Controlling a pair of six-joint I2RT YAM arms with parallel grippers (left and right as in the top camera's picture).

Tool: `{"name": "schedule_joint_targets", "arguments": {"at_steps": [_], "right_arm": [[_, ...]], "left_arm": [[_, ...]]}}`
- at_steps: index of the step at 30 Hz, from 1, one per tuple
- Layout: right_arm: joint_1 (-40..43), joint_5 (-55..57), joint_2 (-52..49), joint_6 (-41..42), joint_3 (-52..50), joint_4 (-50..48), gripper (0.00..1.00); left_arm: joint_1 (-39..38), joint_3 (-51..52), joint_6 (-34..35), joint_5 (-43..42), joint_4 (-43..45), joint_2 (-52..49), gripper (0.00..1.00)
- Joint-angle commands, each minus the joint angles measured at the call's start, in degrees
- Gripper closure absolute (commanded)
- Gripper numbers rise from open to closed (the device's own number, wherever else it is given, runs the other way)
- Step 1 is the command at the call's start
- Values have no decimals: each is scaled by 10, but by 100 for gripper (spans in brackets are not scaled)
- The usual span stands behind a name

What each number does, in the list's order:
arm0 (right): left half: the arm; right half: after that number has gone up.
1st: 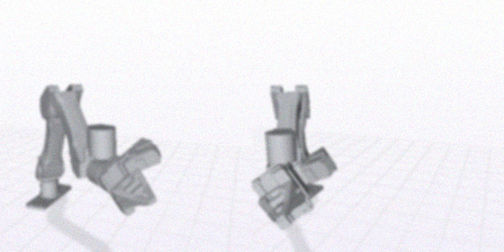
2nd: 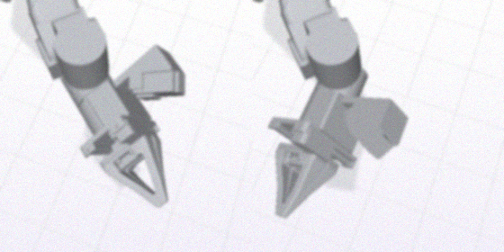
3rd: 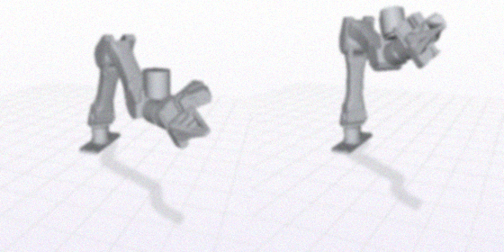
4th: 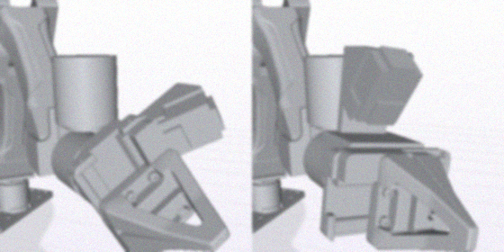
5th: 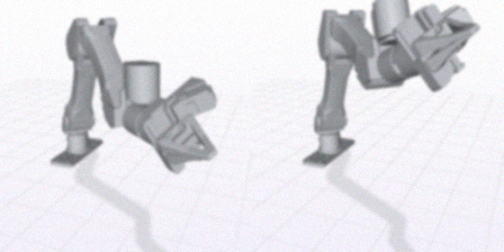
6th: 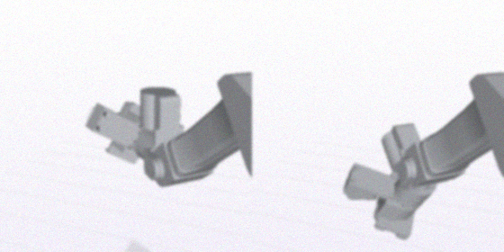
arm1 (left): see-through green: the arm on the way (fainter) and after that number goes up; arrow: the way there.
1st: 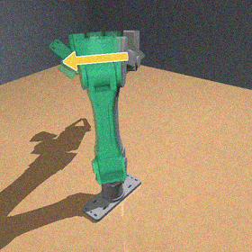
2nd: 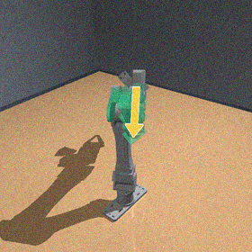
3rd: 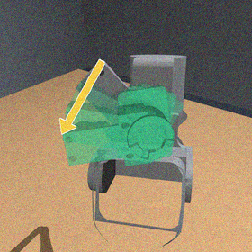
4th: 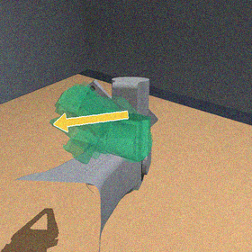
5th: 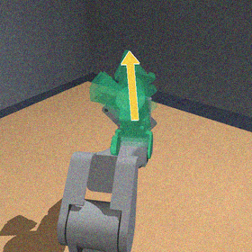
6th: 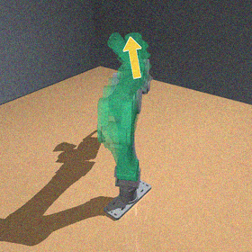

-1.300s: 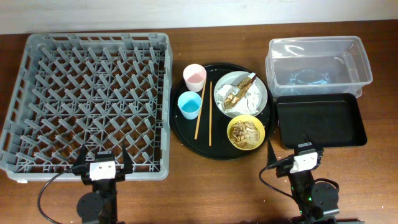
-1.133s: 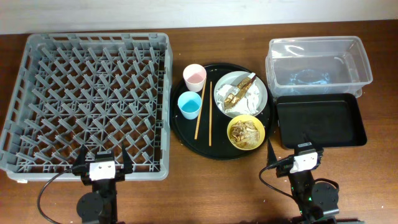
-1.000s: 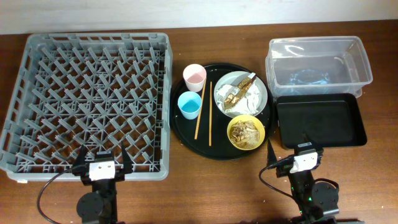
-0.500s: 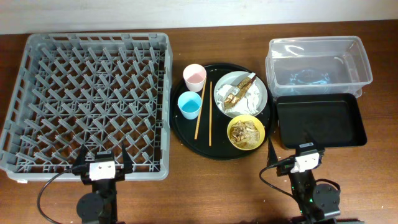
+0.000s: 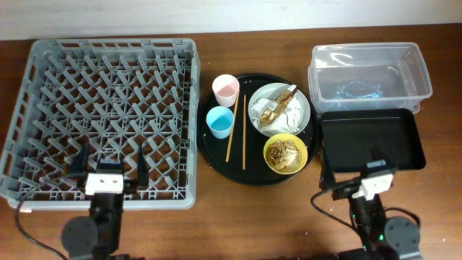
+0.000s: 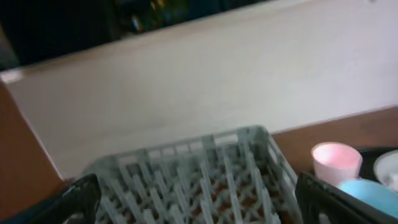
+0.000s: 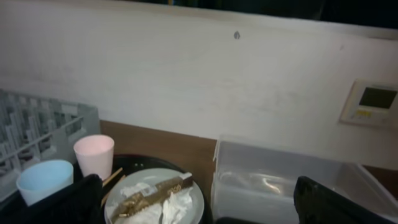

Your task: Sort waste into correct bins and load items into the dishwasher rack

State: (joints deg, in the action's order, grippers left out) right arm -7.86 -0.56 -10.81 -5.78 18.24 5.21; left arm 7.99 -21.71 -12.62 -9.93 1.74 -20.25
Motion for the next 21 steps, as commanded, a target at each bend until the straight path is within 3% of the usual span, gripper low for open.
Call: {"name": "schedule_joint_targets", "arguments": {"at_steps": [1,4,9,11,14,15,20,21], "right_arm": [[4,-3,-141,7,131,39,2],[4,-16,-348,7,344,193,2],[4,-92,-740,7,776,546,2],[4,-147,-810,7,819,557,1],[3,-337,-914,7,819,479,2],[2,-333,-940,35,819,461,2],[-111,82,-1037,423,819,454,1],[-125,97,-1045,445,819,454,1]], "left_arm": [[-1,-139,1,-19,-59,-139,1],[-1,-317,-8,-18,-197,-286,1],[-1,-581,-12,-17,-399,-540,0],[0,-584,-12,-16,-400,-568,1],[-1,-584,-12,-17,-400,-615,0],[-1,-584,-12,-17,-400,-625,1],[-1,-584,-12,-17,-400,-644,1],[-1,-584,-12,-17,-400,-644,0]]}}
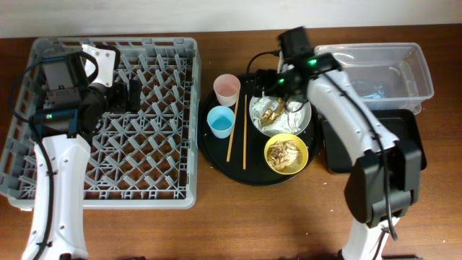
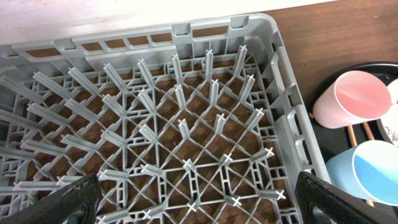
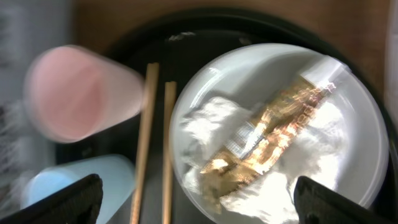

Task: Sort waste into correct bins and load items into the dishwasher rack
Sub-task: 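Grasp the wrapper and tissue with the right gripper, drop into clear bin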

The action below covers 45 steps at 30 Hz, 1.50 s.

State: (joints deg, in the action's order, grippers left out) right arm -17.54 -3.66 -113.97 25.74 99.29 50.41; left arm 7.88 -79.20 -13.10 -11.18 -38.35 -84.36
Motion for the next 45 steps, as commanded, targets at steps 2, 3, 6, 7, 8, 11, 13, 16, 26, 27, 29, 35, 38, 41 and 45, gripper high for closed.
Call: {"name": "schedule_joint_targets", "arguments": {"at_steps": [2,3,6,7,8,11,13,16,26,27,29,35,38,41,45], "right_arm": [[-27,136,-47,153,9,14,3],[-23,136,-66,153,9,17,3],[-14,137,-119,153,9,-5,2],[-10,138,-136,153,9,-9,3],[-7,136,-148,152,9,-12,3],[-7,133,-177,150,6,-12,20],[-7,133,-178,150,3,-12,62],[-7,126,-172,142,28,8,96],[206,97,-130,77,376,214,96],[226,97,-132,78,375,211,96],[244,96,-137,77,364,198,96],[242,71,-179,77,314,171,64],[242,51,-178,43,315,171,40],[242,41,-156,-2,316,174,23],[227,-24,-44,-128,316,215,22]], "left_arm": [[0,-9,-7,-4,1,-3,1],[0,-9,-7,-4,1,-3,0],[0,-9,-7,-4,1,-3,1],[0,-9,-7,-4,0,-3,1],[0,-9,-7,-4,1,-3,0],[0,-9,-7,-4,1,-3,0],[0,-9,-7,-4,1,-3,0],[0,-9,-7,-4,1,-3,0],[0,-9,-7,-4,1,-3,1],[0,-9,-7,-4,1,-3,1],[0,-9,-7,-4,1,-3,1],[0,-9,-7,-4,1,-3,1],[0,-9,-7,-4,1,-3,0],[0,-9,-7,-4,1,-3,1],[0,-9,-7,-4,1,-3,0]]}}
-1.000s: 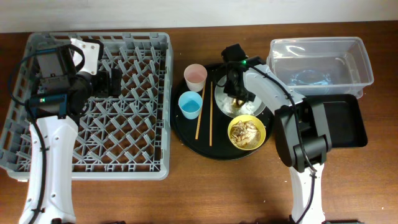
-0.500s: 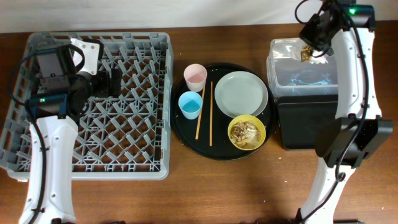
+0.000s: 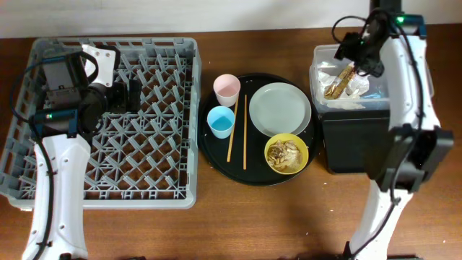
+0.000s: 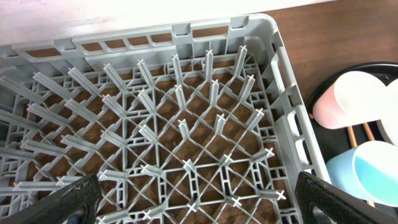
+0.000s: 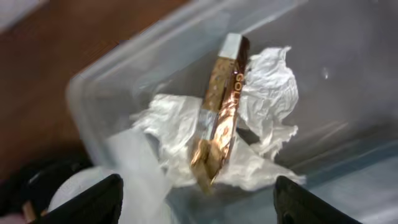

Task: Sort waste into correct bins and load items into the dishwasher rack
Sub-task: 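Grasp the wrapper and tissue with the right gripper, drop into clear bin, then lift the yellow bowl with the right gripper and tip shells onto black tray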

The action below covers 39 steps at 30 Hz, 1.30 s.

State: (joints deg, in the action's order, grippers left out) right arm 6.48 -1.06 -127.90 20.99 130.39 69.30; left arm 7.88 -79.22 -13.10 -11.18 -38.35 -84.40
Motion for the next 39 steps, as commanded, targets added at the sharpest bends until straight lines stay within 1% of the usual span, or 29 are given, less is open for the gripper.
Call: {"name": "schedule_joint_targets", "arguments": {"at_steps": [1,4,5,7,9,11,12,13,16,17,18,20,22,23,24,25,27,29,30,33,35,38,39], "right_arm": [[-35,-63,129,-88,4,73,22],[-117,-62,149,-85,4,178,22],[-153,-62,143,-66,0,195,23],[-209,-59,139,-36,-38,195,25],[-253,-58,139,-11,-112,167,29],[-290,-58,139,0,-205,111,36],[-315,-58,139,13,-276,64,43],[-329,-56,139,25,-326,28,47],[-336,-56,139,35,-427,-45,51],[-337,-57,139,35,-465,-77,57],[-336,-59,139,35,-480,-91,60],[-337,-60,139,35,-486,-101,67],[-337,-60,139,35,-490,-104,69],[-337,-59,139,35,-493,-109,75],[-337,-59,139,35,-495,-110,89],[-337,-59,139,35,-495,-110,96],[-336,-61,140,35,-492,-109,96],[-336,-60,143,30,-460,-81,96],[-334,-58,148,28,-436,-55,96],[-334,-60,195,-29,-337,37,96],[-326,-60,228,-37,-301,69,96],[-268,-61,298,-43,-287,106,96],[-234,-71,318,-63,-287,115,96]], "left_arm": [[0,-9,-7,-4,1,-2,1],[0,-9,-7,-4,1,-2,0],[0,-9,-7,-4,0,-2,0],[1,-9,-7,-4,-3,-2,0],[2,-9,-7,-4,-3,-2,0],[2,-9,-7,-4,-3,-2,1],[2,-9,-7,-4,-3,-2,0],[2,-9,-7,-4,-3,-2,1],[2,-9,-7,-4,-3,-2,0],[2,-9,-7,-4,-3,-2,0],[2,-9,-7,-4,-3,-2,0],[2,-9,-7,-4,-3,-2,0],[2,-9,-7,-4,-3,-2,0],[2,-9,-7,-4,-3,-2,1],[2,-9,-7,-4,-3,-2,1],[2,-9,-7,-4,-3,-2,0],[2,-9,-7,-4,-3,-2,1],[2,-9,-7,-4,-3,-2,0],[2,-9,-7,-4,-3,-2,1],[2,-9,-7,-4,-3,-2,0],[2,-9,-7,-4,-3,-2,1],[2,-9,-7,-4,-3,-2,1],[2,-9,-7,-4,-3,-2,0]]}}
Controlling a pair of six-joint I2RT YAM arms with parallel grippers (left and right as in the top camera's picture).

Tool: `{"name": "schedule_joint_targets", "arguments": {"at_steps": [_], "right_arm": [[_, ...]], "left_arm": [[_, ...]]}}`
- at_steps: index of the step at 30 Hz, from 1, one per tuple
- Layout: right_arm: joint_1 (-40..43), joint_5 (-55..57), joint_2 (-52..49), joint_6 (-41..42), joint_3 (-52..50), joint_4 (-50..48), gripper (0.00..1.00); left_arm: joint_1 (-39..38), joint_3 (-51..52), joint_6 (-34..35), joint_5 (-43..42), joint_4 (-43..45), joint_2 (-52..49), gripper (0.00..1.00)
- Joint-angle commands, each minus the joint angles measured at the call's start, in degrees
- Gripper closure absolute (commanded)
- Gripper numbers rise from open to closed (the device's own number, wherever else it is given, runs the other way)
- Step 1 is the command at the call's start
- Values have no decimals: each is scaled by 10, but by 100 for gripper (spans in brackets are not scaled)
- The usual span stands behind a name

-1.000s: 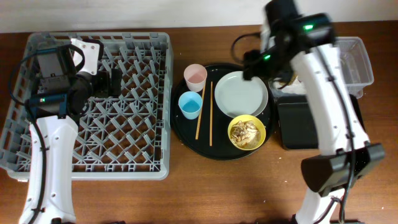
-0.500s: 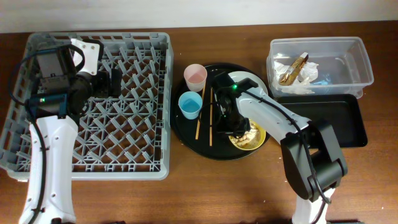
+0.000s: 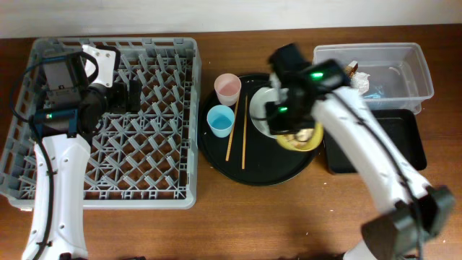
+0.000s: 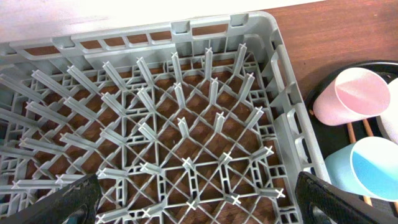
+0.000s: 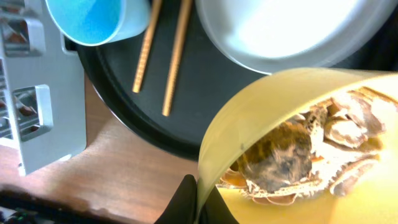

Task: Sort waste into correct bins and load items into the dishwasher rack
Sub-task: 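Lift the yellow bowl with the right gripper and tip shells onto black tray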

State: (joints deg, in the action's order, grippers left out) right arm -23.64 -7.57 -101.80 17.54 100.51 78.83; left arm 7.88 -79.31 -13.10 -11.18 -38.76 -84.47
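My right gripper [image 5: 202,200] is shut on the rim of the yellow bowl [image 5: 311,155], which holds food scraps and tilts just above the black round tray [image 5: 143,106]. From overhead, that gripper [image 3: 286,128] and the bowl [image 3: 309,137] sit over the tray's right half, partly covering the bare white plate [image 3: 261,115]. A pink cup [image 3: 228,87], a blue cup [image 3: 219,120] and two chopsticks [image 3: 237,133] lie on the tray. My left gripper [image 3: 131,95] hangs open over the grey dishwasher rack [image 3: 108,195]; its wrist view shows the left gripper [image 4: 199,205] with rack pegs below.
The clear bin [image 3: 426,72] at the back right holds a gold wrapper [image 3: 351,68] and crumpled napkin. A black bin [image 3: 382,137] stands in front of it, right of the tray. Brown table runs along the front edge.
My right gripper was open over the clear bin with the wrapper and napkin lying in it. Now it is at the tray, shut on the yellow bowl's rim. The left arm has not moved.
Both arms were parked at the table's front. Then the left gripper was over the rack and the right over the plate with wrapper and napkin. Later the plate was bare and that waste lay in the clear bin. Now the right gripper holds the scraps bowl.
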Motion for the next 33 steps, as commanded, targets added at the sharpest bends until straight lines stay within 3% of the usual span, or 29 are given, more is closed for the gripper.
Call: {"name": "schedule_joint_targets", "arguments": {"at_steps": [1,4,6,8,13,18,22,26,33], "right_arm": [[98,-26,68,-57,12,20,96],[190,-91,73,-155,6,17,96],[263,-200,73,-248,-22,0,96],[330,-309,73,-324,-87,-30,96],[455,-548,73,-418,-282,-169,96],[568,-706,48,-417,-402,-288,96],[617,-814,35,-408,-422,-304,96],[629,-814,35,-366,-422,-292,96],[631,-813,37,-363,-420,-287,96]], "left_arm": [[2,-8,-7,-4,1,-2,1],[2,-8,-7,-4,1,-2,1],[2,-8,-7,-4,1,-2,1],[2,-8,-7,-4,1,-2,0],[2,-8,-7,-4,1,-2,1],[2,-8,-7,-4,1,-2,0],[2,-8,-7,-4,1,-2,0],[2,-8,-7,-4,1,-2,0],[2,-8,-7,-4,1,-2,0]]}}
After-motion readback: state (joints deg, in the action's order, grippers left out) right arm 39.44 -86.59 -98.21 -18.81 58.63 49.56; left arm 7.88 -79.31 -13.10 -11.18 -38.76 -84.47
